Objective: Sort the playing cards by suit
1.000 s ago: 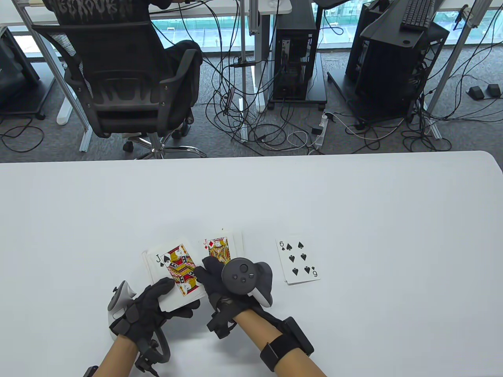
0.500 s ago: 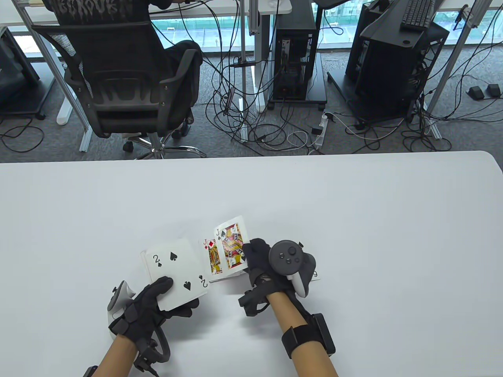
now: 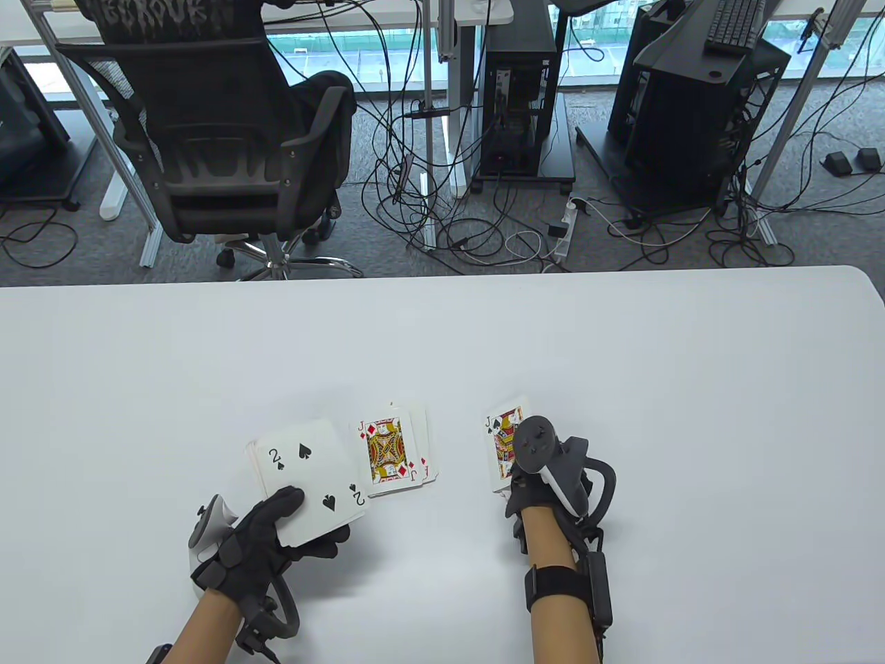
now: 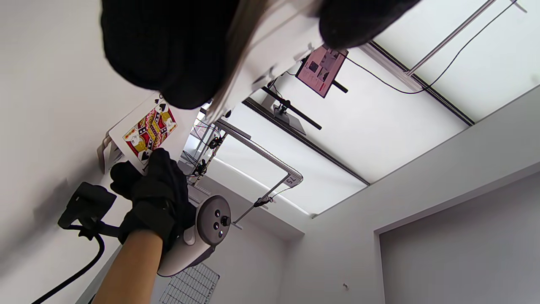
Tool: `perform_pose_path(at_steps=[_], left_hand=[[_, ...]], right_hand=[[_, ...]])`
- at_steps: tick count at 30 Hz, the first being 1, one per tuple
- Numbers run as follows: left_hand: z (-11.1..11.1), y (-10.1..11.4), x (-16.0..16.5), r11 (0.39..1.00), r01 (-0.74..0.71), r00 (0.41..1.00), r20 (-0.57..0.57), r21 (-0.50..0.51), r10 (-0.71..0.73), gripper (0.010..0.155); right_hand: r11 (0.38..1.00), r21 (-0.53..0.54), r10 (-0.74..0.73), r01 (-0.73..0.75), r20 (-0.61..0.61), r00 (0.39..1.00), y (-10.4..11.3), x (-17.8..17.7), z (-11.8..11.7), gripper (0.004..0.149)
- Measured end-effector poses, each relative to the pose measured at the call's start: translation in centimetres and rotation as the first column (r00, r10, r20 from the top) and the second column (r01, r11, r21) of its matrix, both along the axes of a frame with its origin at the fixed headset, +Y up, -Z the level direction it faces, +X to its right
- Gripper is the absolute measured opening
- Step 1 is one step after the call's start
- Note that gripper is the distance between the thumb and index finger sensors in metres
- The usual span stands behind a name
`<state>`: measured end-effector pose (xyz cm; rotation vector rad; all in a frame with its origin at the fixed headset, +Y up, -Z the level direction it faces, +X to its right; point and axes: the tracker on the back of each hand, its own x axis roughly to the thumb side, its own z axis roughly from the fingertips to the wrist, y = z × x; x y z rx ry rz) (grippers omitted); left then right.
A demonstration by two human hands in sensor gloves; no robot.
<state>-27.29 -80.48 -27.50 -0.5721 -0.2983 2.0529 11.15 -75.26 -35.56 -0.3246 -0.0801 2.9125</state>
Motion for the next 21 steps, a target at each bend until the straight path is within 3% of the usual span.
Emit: perform_pose_path(at_steps=[3, 7, 10, 16, 21], left_hand=[[0.0, 0.0, 0.0, 1.0, 0.001, 1.0, 0.0, -0.001, -0.001, 0.062], [0.0, 0.0, 0.0, 1.0, -0.001, 1.0, -0.003, -0.002, 0.001, 0.062], [0.0, 0.0, 0.0, 1.0, 0.0, 1.0, -0.002, -0.005, 0.0, 0.062], [0.0, 0.0, 0.0, 1.0, 0.0, 1.0, -0.002, -0.007, 0.0, 0.062], [0.0, 0.0, 0.0, 1.0, 0.001, 1.0, 0.0, -0.004, -0.001, 0.062]], right_hand=[[0.976, -0.055, 0.211, -0.211, -0.005, 0.977, -0.2, -0.2, -0.4, 0.047], [0.92, -0.178, 0.354, -0.35, -0.014, 0.935, -1.0, -0.3, -0.9, 0.051], [0.89, -0.239, 0.398, -0.389, -0.01, 0.917, -1.7, -0.5, -1.1, 0.053], [0.829, -0.263, 0.499, -0.493, -0.046, 0.865, -2.0, -1.2, -1.4, 0.055], [0.82, -0.254, 0.516, -0.513, -0.058, 0.855, -0.9, -1.3, -1.6, 0.059]])
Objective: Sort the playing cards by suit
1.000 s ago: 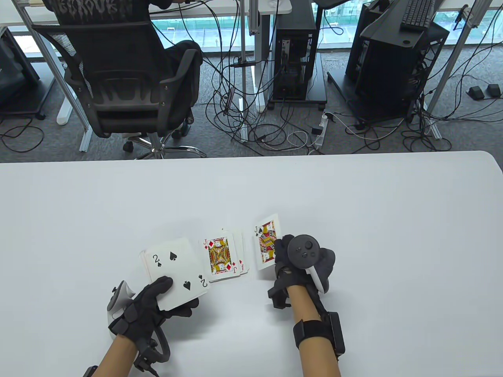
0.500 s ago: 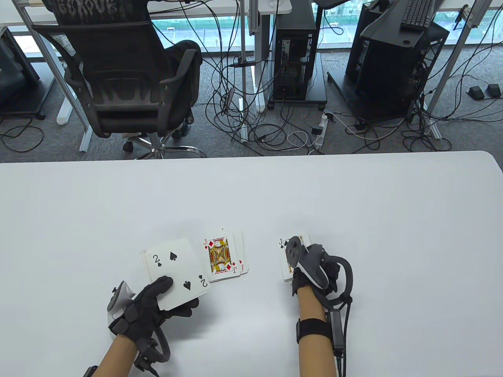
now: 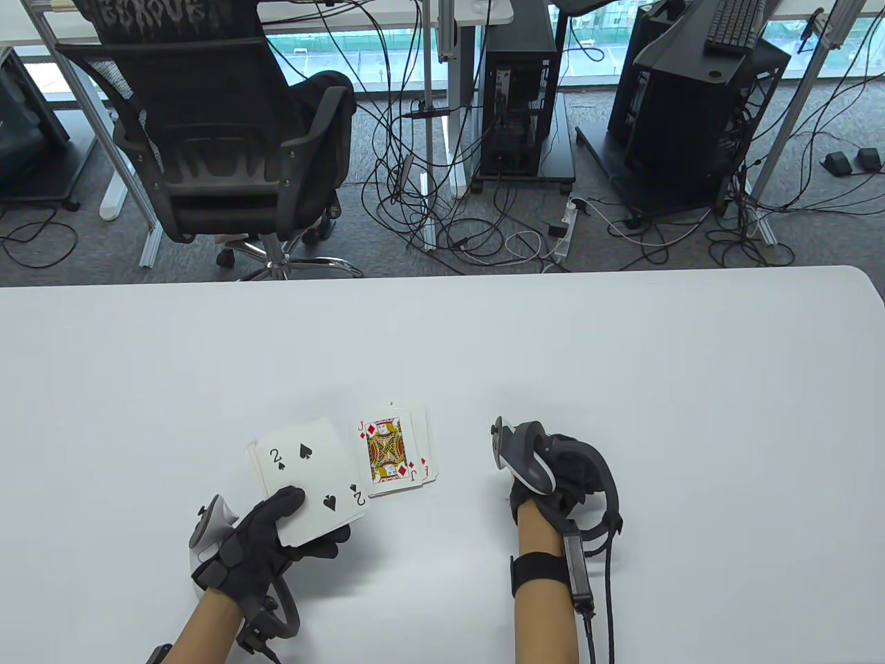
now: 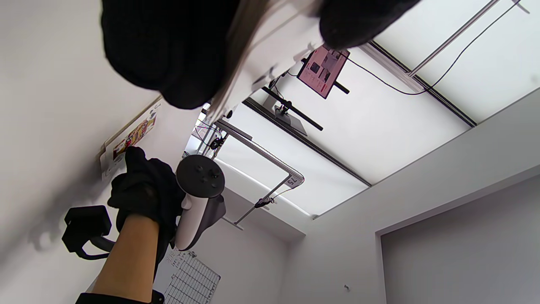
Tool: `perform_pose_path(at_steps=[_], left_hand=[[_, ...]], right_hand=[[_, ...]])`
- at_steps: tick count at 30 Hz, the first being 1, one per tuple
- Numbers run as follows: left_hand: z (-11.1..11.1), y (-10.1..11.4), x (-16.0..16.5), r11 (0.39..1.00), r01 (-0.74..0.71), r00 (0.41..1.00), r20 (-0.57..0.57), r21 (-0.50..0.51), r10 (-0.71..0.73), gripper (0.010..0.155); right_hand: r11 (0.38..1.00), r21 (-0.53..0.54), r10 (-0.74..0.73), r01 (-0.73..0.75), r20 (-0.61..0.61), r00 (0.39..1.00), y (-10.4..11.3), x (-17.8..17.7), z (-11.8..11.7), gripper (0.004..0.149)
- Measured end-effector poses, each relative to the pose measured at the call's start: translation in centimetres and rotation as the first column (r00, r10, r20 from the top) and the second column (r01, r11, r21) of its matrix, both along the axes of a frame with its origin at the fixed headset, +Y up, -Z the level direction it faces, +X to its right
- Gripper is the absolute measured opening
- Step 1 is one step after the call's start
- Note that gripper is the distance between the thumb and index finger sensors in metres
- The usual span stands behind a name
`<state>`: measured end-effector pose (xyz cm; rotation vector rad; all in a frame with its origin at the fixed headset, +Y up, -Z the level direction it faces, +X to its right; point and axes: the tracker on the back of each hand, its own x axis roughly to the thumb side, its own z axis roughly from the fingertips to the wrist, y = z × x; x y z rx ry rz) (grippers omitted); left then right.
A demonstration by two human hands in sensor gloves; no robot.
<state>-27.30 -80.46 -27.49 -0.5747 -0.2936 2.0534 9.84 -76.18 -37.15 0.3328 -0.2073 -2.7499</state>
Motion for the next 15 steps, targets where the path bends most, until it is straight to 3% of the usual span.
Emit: perform_pose_path(at_steps=[3, 6, 8, 10, 11, 12, 15], left_hand=[[0.0, 0.0, 0.0, 1.0, 0.0, 1.0, 0.0, 0.0, 0.0, 0.062], [0.0, -0.1, 0.0, 1.0, 0.006, 1.0, 0.003, -0.003, -0.006, 0.062], [0.0, -0.1, 0.0, 1.0, 0.01, 1.0, 0.005, -0.003, -0.01, 0.062], [0.0, -0.1, 0.0, 1.0, 0.01, 1.0, 0.004, -0.002, -0.01, 0.062], [0.0, -0.1, 0.0, 1.0, 0.009, 1.0, 0.003, -0.003, -0.009, 0.062], [0.0, -0.1, 0.0, 1.0, 0.008, 1.0, 0.001, -0.003, -0.008, 0.062], [0.0, -0.1, 0.1, 1.0, 0.008, 1.0, 0.003, -0.003, -0.008, 0.062]], right_hand=[[0.996, 0.037, -0.081, 0.083, -0.058, 0.995, 1.2, -1.1, 0.0, 0.058], [0.957, 0.089, -0.256, 0.275, -0.184, 0.949, 2.7, -3.7, 0.5, 0.057], [0.884, 0.074, -0.423, 0.462, -0.293, 0.857, 3.6, -5.5, 1.3, 0.057], [0.777, 0.039, -0.567, 0.629, -0.391, 0.725, 4.2, -7.7, 2.3, 0.056], [0.702, 0.009, -0.631, 0.712, -0.456, 0.628, 4.3, -9.0, 3.0, 0.056], [0.632, 0.0, -0.668, 0.775, -0.506, 0.546, 4.5, -10.4, 3.8, 0.056], [0.5, -0.099, -0.729, 0.86, -0.584, 0.357, 4.6, -12.9, 5.3, 0.062]])
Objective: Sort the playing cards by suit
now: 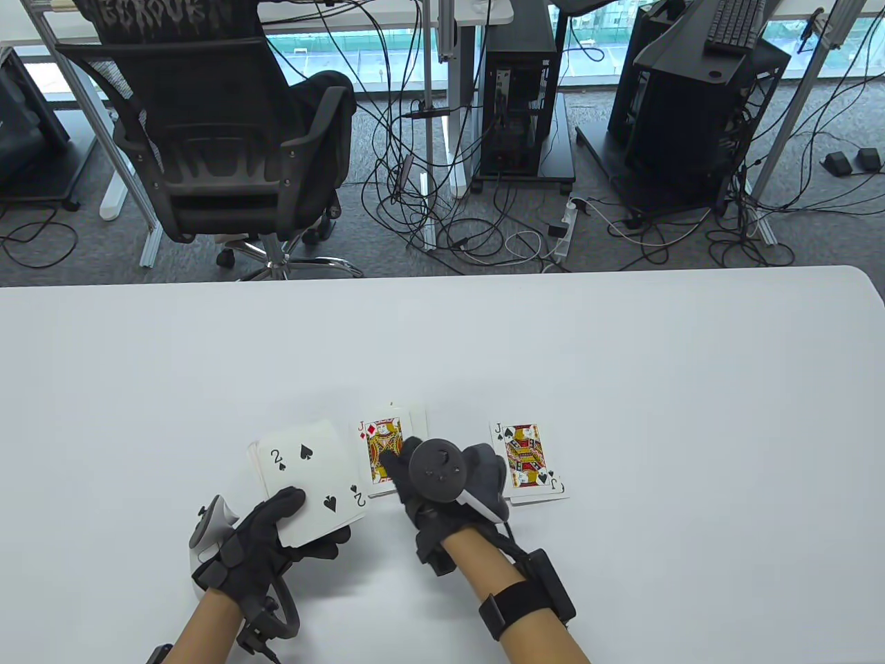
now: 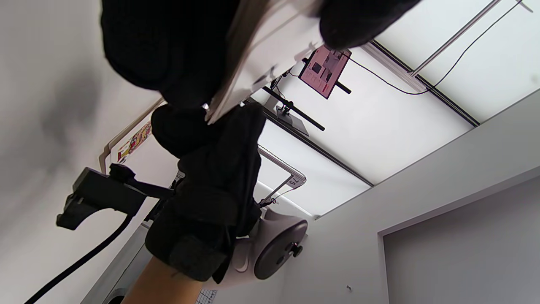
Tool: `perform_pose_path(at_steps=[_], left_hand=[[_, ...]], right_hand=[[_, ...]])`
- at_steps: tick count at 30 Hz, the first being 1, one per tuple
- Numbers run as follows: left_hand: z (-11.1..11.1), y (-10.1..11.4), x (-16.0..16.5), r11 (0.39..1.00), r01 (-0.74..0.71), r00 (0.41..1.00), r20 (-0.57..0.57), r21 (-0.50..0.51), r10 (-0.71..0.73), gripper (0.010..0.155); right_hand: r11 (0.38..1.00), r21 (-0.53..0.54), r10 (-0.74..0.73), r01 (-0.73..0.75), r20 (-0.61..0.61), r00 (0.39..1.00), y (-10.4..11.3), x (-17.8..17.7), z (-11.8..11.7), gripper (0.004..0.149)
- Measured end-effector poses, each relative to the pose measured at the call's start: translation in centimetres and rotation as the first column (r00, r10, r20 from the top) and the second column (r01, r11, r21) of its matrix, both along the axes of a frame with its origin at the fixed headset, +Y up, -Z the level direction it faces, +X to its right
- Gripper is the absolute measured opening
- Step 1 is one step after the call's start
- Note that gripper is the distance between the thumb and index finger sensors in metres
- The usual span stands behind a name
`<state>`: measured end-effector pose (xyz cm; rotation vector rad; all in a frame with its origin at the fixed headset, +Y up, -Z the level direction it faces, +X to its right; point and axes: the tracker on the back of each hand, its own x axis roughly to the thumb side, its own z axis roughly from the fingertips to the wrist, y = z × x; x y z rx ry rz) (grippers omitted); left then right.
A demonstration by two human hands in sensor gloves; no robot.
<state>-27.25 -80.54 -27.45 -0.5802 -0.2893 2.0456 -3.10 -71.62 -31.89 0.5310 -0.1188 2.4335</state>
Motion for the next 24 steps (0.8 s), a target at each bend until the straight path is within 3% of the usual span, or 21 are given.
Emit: perform_pose_path(at_steps=[1, 5, 8, 13, 18, 19, 20, 24], left_hand=[[0.0, 0.0, 0.0, 1.0, 0.001, 1.0, 0.001, 0.001, -0.001, 0.062], [0.0, 0.0, 0.0, 1.0, -0.003, 1.0, 0.003, 0.006, 0.003, 0.062], [-0.1, 0.1, 0.0, 1.0, -0.006, 1.0, 0.005, 0.013, 0.006, 0.062], [-0.1, 0.1, 0.0, 0.999, 0.036, 0.999, 0.019, 0.033, -0.037, 0.062], [-0.1, 0.1, 0.0, 0.998, 0.034, 0.999, 0.019, 0.043, -0.035, 0.061], [-0.1, 0.1, 0.0, 0.999, 0.023, 1.0, 0.018, 0.043, -0.024, 0.055], [-0.2, 0.1, 0.0, 0.999, 0.016, 1.0, 0.019, 0.043, -0.016, 0.061], [-0.1, 0.2, 0.1, 0.999, -0.008, 1.0, 0.025, 0.042, 0.007, 0.061]], right_hand=[[0.999, -0.014, -0.053, 0.052, -0.066, 0.996, 0.0, -0.8, 0.4, 0.066], [0.992, -0.058, -0.115, 0.109, -0.113, 0.987, -0.4, -2.6, 1.4, 0.081], [0.993, -0.024, -0.118, 0.116, -0.101, 0.988, -0.6, -2.8, 1.6, 0.073], [0.946, -0.186, -0.278, 0.264, -0.052, 0.959, -1.4, -1.9, 1.1, 0.058], [0.959, -0.141, -0.25, 0.246, -0.007, 0.968, -1.1, -0.4, 0.7, 0.051], [0.958, -0.14, -0.251, 0.25, 0.009, 0.968, -1.1, 0.1, 0.5, 0.05], [0.955, -0.146, -0.259, 0.26, 0.023, 0.965, -1.1, 0.5, 0.4, 0.049], [0.914, -0.181, -0.364, 0.364, 0.031, 0.931, -1.2, 2.7, -0.3, 0.046]])
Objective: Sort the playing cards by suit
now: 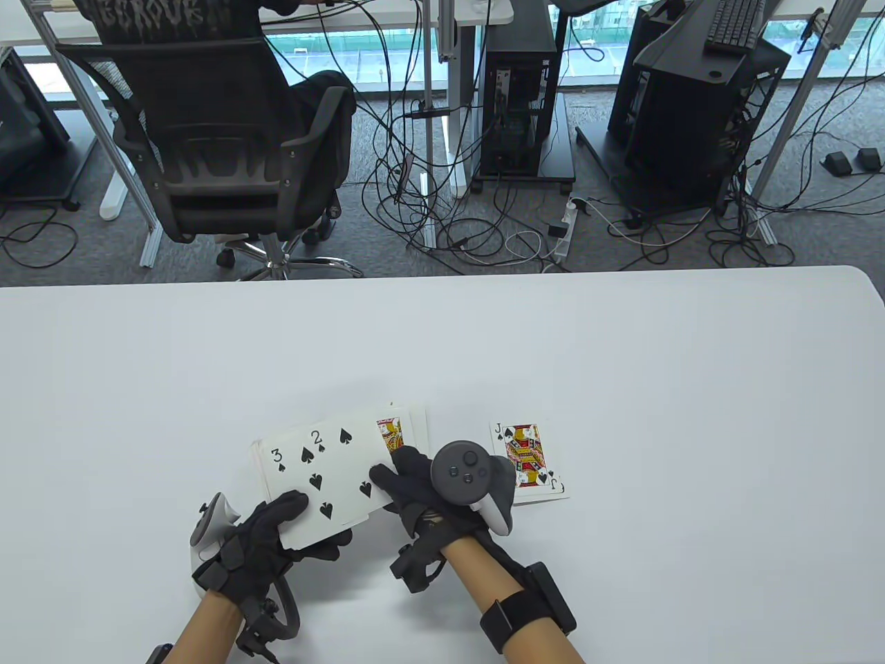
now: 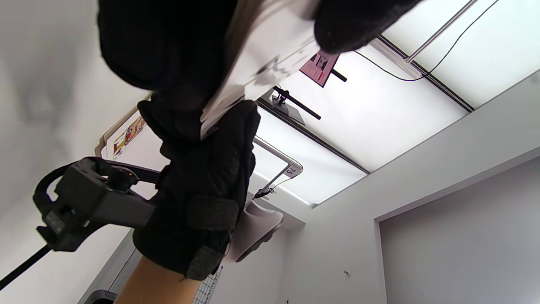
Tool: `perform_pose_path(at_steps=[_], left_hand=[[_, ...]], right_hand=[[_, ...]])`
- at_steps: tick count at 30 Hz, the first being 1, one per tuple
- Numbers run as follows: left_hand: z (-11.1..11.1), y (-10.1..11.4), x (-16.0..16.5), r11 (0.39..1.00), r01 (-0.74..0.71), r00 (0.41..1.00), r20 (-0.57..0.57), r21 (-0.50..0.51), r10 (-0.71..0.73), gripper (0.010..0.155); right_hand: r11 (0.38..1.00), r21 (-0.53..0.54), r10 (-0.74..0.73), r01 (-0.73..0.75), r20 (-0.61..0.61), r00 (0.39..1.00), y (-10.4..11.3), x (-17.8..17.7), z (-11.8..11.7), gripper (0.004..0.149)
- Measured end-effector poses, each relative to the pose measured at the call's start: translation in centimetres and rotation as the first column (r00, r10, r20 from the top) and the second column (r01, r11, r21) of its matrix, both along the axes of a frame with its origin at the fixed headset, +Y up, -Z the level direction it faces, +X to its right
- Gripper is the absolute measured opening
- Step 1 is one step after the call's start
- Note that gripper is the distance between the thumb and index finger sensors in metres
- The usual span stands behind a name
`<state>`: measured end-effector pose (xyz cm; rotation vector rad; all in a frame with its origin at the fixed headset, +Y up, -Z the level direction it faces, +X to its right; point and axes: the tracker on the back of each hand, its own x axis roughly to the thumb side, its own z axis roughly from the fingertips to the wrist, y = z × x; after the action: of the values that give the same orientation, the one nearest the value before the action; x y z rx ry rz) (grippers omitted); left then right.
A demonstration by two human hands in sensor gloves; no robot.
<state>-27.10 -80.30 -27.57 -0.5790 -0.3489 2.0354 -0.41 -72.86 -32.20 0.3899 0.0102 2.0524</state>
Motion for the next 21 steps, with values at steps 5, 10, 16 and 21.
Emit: perform_pose_path(at_steps=[5, 10, 16, 21], left_hand=[[0.0, 0.1, 0.0, 1.0, -0.006, 1.0, -0.002, 0.0, 0.006, 0.061], [0.0, 0.1, 0.0, 1.0, -0.01, 1.0, 0.001, 0.003, 0.01, 0.061], [0.0, 0.0, 0.0, 1.0, -0.006, 1.0, 0.004, -0.001, 0.006, 0.054], [0.0, -0.1, 0.1, 1.0, -0.005, 1.0, 0.0, -0.008, 0.005, 0.061]], right_hand=[[0.991, -0.008, -0.133, 0.134, 0.065, 0.989, -0.5, 4.1, -1.3, 0.044], [0.998, -0.056, 0.054, -0.038, 0.324, 0.945, -1.1, 9.4, -2.6, 0.043], [0.941, -0.17, 0.337, -0.292, 0.465, 0.819, -1.5, 12.7, -3.0, 0.044], [0.776, -0.311, 0.628, -0.548, 0.454, 0.632, -2.1, 13.3, -3.2, 0.046]])
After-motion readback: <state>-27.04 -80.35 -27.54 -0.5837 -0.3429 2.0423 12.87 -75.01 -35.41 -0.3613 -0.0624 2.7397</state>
